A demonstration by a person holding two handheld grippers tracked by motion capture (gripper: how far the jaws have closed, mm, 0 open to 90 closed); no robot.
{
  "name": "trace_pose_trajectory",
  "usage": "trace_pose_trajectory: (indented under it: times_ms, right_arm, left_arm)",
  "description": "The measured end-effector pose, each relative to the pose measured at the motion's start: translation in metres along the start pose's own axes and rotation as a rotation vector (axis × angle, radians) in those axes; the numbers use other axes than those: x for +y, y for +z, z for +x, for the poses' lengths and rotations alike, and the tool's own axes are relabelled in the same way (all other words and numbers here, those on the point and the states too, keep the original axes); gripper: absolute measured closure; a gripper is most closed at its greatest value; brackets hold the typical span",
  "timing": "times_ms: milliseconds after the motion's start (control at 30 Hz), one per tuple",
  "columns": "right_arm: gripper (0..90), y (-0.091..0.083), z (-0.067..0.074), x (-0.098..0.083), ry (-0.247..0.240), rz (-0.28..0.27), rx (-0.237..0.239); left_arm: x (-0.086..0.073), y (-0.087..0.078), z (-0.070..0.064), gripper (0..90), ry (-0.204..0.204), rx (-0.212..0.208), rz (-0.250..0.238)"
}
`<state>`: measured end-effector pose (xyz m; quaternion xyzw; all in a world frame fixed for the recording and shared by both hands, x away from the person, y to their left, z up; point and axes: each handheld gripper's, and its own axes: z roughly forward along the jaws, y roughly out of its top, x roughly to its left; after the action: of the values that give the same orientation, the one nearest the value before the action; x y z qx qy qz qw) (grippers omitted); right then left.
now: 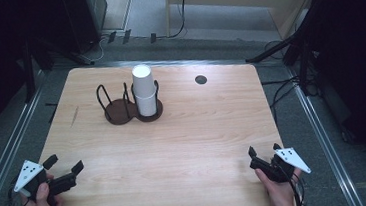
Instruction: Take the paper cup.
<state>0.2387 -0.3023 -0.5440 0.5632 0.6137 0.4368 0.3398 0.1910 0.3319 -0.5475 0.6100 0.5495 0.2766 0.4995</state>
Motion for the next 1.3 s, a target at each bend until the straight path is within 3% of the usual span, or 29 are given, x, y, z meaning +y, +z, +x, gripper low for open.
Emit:
trace_pose_trajectory:
  times_ms: [100, 233, 333, 467, 500, 600, 867, 1300]
  right_arm:
    - [9.5, 0.000, 0.001, 0.001, -0.003, -0.001, 0.008]
    - [8.9, 0.002, 0.007, 0.012, 0.028, -0.009, 0.053]
    - [8.2, 0.002, 0.014, 0.024, 0.052, -0.035, 0.078]
    - [7.2, 0.004, 0.028, 0.034, 0.020, -0.044, 0.103]
    - [6.9, 0.006, 0.039, 0.038, -0.003, -0.050, 0.121]
    - [6.9, 0.011, 0.054, 0.043, -0.020, -0.046, 0.141]
    - [6.9, 0.025, 0.085, 0.057, -0.035, -0.036, 0.171]
    - [7.4, 0.041, 0.119, 0.076, -0.075, -0.035, 0.221]
  left_arm:
    - [0.001, -0.001, 0.001, 2.1, -0.004, 0.006, -0.002]
    - [0.006, 0.003, 0.002, 2.1, 0.051, 0.040, 0.010]
    - [0.006, 0.003, 0.004, 2.1, 0.043, 0.041, 0.010]
    - [0.004, 0.004, 0.007, 2.1, 0.027, 0.015, 0.016]
    - [0.004, 0.005, 0.009, 2.1, -0.001, 0.002, 0.016]
    - [0.004, 0.007, 0.012, 2.1, -0.031, 0.001, 0.021]
    - [0.003, 0.012, 0.006, 2.1, 0.014, 0.015, 0.041]
    - [0.001, 0.011, 0.007, 2.1, 0.005, 0.016, 0.039]
